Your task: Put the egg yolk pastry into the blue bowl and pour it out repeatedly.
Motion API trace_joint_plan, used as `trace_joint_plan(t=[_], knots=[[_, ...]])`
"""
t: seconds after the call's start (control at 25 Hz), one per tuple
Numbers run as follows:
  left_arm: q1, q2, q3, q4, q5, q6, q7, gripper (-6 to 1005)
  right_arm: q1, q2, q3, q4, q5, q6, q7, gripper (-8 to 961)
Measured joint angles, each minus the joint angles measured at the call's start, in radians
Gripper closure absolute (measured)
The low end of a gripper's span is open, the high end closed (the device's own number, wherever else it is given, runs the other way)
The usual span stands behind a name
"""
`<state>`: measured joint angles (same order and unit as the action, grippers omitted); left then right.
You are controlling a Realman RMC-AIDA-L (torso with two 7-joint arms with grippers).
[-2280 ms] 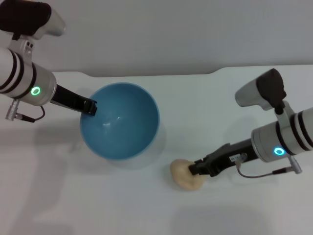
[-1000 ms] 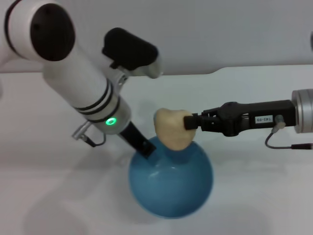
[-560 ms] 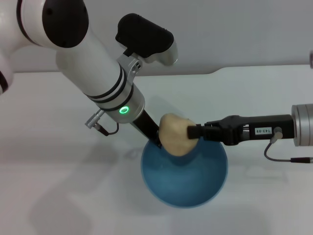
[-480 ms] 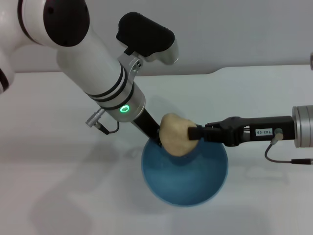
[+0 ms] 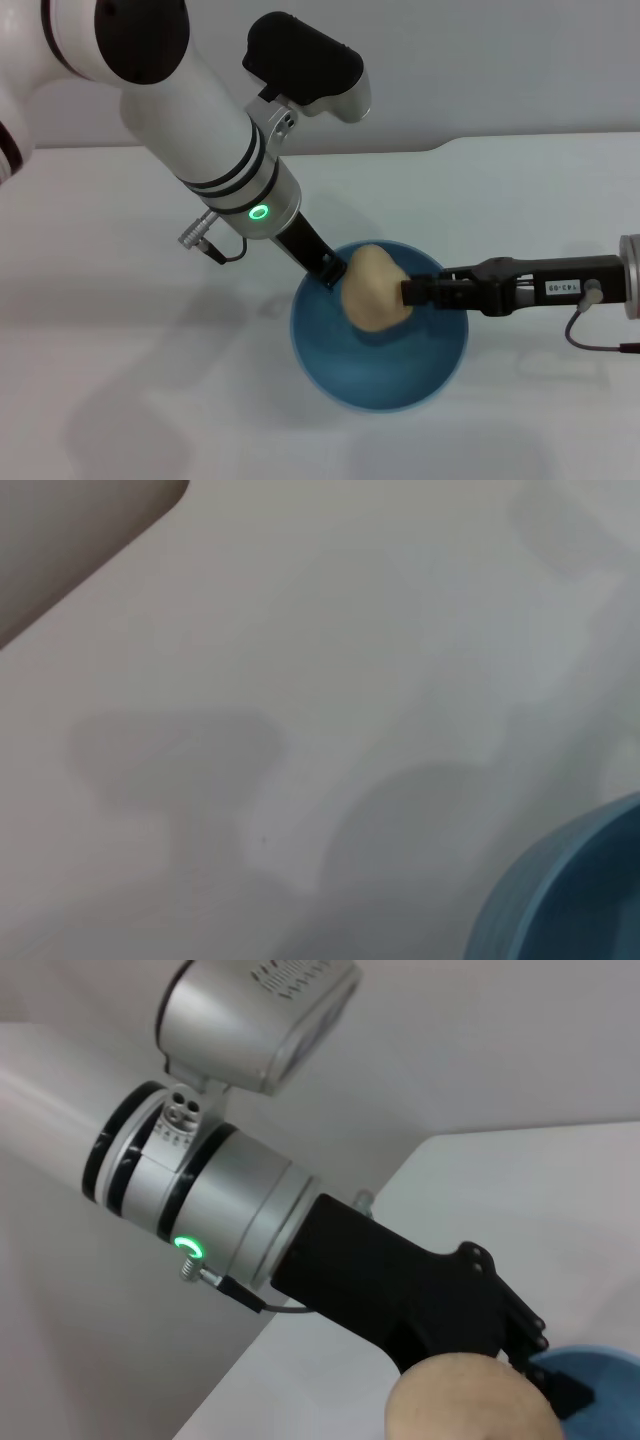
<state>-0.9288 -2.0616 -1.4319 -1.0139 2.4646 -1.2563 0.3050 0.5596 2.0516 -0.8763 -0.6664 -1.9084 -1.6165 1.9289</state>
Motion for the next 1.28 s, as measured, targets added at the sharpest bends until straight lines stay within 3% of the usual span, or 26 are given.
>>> trace_joint_plan(t=[0.24, 0.48, 0.64, 0.8, 1.08, 1.28], knots=[[-0.010, 0.001, 0.001, 0.000, 0.002, 0.000, 0.000, 987, -0.014, -0.011, 0.003, -0.002, -0.002, -0.013, 0.011, 674], [-0.012, 0.002, 0.001, 0.001, 0.008, 0.001, 0.005, 987, -0.031, -0.021, 0.041, -0.004, 0.010, -0.039, 0.011, 674], [-0.003, 0.001, 0.007, -0.005, 0.065, 0.046, 0.007, 988, -0.050, -0.019, 0.195, -0.001, 0.019, -0.040, 0.011, 674], [0.060, 0.000, 0.009, -0.031, 0.144, 0.173, 0.002, 988, -0.123, -0.014, 0.419, 0.034, 0.119, -0.029, -0.047, 674], [0.226, 0.000, 0.009, -0.173, 0.275, 0.356, -0.001, 989, -0.214, -0.012, 0.546, 0.083, 0.169, 0.033, -0.111, 674], [0.353, -0.002, 0.079, -0.297, 0.345, 0.516, -0.002, 990, -0.240, -0.020, 0.586, 0.145, 0.170, 0.060, -0.167, 674]])
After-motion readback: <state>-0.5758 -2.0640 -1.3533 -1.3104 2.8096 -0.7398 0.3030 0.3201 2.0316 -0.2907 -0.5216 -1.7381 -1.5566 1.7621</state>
